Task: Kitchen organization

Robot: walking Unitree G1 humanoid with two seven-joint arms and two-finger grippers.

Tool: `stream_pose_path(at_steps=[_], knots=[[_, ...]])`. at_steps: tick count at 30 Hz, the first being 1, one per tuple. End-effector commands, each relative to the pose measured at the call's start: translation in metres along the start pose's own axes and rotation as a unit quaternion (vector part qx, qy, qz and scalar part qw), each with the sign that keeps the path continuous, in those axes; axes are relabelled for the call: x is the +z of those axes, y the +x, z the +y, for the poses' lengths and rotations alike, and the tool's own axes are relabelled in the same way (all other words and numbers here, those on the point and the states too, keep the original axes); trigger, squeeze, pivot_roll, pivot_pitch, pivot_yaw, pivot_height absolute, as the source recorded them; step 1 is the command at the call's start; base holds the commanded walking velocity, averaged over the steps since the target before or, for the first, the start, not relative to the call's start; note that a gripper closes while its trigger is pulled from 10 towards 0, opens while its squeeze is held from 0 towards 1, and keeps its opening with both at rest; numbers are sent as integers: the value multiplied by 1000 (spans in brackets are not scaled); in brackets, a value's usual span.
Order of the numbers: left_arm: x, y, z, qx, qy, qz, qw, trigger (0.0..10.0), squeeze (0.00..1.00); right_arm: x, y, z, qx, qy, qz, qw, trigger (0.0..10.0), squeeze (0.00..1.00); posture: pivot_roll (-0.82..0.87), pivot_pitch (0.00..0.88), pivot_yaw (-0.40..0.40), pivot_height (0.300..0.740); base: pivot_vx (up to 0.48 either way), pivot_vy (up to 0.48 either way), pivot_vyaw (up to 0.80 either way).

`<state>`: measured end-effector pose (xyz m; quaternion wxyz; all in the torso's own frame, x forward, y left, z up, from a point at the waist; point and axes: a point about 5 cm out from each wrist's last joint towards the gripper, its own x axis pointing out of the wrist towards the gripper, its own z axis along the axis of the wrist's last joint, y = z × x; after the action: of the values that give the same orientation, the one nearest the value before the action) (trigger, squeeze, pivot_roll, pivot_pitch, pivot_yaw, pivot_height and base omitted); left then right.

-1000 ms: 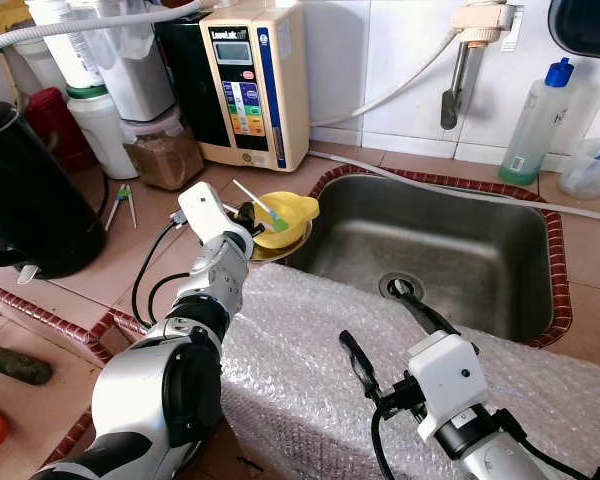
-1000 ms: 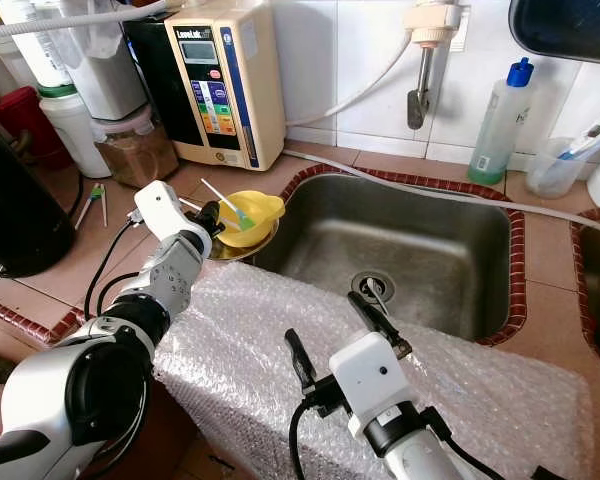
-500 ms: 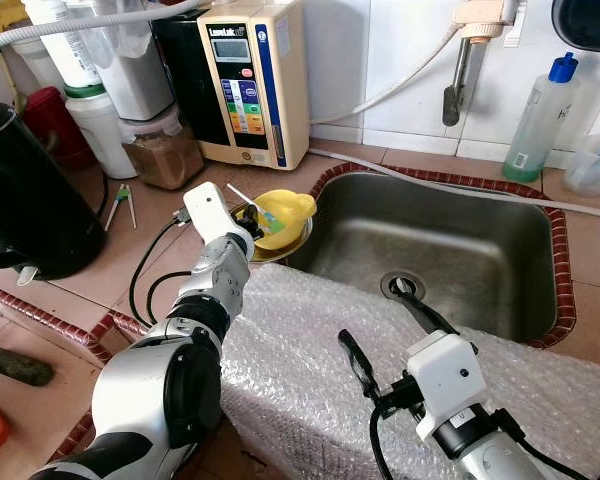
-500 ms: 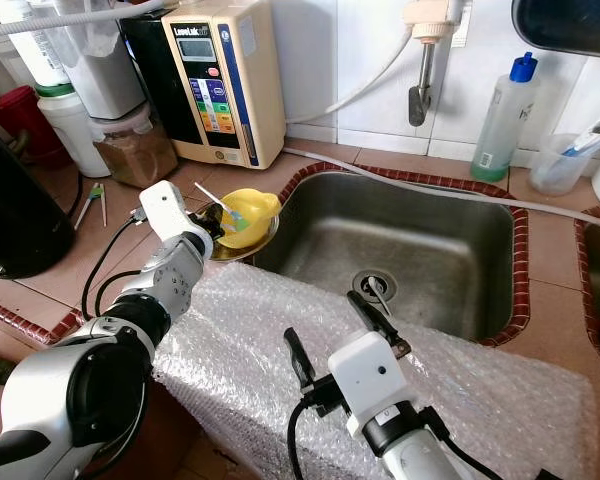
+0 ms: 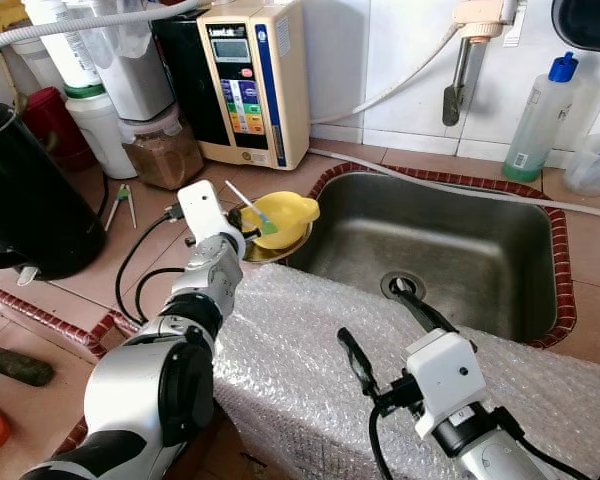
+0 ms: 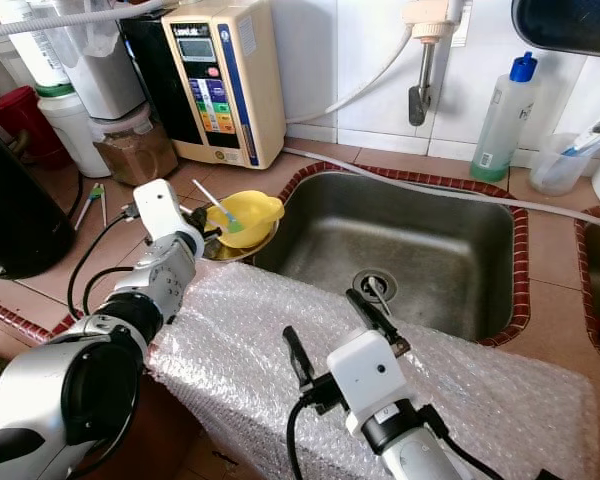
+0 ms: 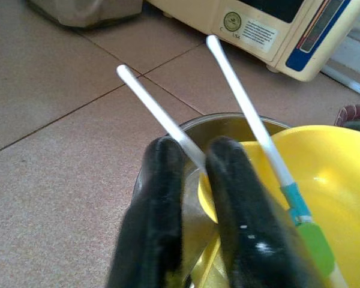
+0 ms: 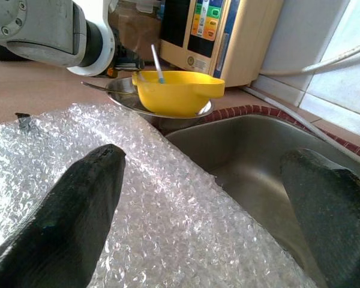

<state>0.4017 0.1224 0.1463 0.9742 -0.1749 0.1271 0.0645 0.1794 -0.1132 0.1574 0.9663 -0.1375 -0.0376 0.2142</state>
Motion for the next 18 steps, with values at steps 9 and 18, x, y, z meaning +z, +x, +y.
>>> stream_pose_path(at_steps=[9,18], knots=[[5,1,7,19,3,-5,1000,0,0,1,0,2,3,-1,-3,1000,10000,176,-183,22,160,740,0,0,0],[18,2,-2,-23,-65,-23,997,0,0,0,1,0,2,-1,-3,1000,10000,173,-173,18,154,740,0,0,0]])
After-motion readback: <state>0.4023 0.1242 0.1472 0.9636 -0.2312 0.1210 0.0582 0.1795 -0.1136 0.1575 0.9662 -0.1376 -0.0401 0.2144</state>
